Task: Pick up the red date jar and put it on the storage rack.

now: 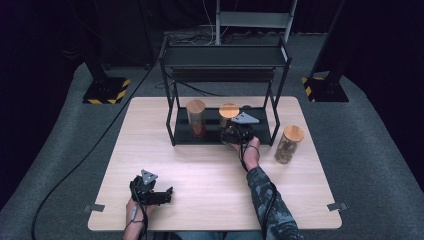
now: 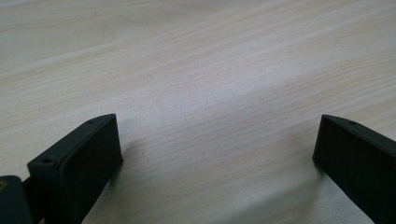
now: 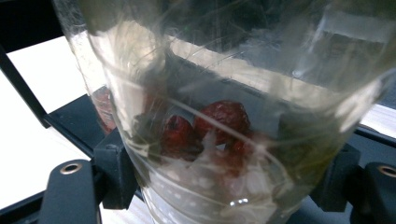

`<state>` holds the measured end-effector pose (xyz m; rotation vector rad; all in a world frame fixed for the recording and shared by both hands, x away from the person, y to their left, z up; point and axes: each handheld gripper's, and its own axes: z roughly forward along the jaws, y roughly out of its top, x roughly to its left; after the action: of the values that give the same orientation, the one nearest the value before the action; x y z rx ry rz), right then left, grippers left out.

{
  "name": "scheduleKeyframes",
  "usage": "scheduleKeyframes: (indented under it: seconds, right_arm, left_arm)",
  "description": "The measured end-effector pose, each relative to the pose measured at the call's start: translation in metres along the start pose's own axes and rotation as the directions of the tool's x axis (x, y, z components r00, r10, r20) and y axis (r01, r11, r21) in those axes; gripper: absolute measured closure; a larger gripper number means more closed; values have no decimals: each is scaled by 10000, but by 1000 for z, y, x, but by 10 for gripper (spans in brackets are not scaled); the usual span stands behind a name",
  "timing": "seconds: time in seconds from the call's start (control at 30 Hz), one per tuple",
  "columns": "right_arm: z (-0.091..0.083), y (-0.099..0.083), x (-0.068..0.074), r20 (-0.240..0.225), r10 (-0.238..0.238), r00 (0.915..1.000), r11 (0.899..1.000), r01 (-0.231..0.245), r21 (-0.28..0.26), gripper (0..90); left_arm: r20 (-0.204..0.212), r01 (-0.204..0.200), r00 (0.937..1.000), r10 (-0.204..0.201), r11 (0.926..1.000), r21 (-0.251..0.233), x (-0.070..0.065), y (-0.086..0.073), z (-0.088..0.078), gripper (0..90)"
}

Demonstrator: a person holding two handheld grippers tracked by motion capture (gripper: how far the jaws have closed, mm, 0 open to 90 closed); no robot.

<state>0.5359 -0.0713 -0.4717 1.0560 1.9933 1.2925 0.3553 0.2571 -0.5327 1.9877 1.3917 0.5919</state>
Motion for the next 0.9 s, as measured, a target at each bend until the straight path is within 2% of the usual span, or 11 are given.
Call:
scheduleKeyframes:
  seconds: [0.43,0.9]
  right_arm:
    - [10,3,-2,129,78,9999,9999,-79,62,248]
    - [24,7,3,113,74,9999,9998,-76,191,247]
  left_arm:
    - [15,-13,10000,13,10000,-3,0,0,0,5]
    - [21,-23,10000,23,10000,0,0,0,0,6]
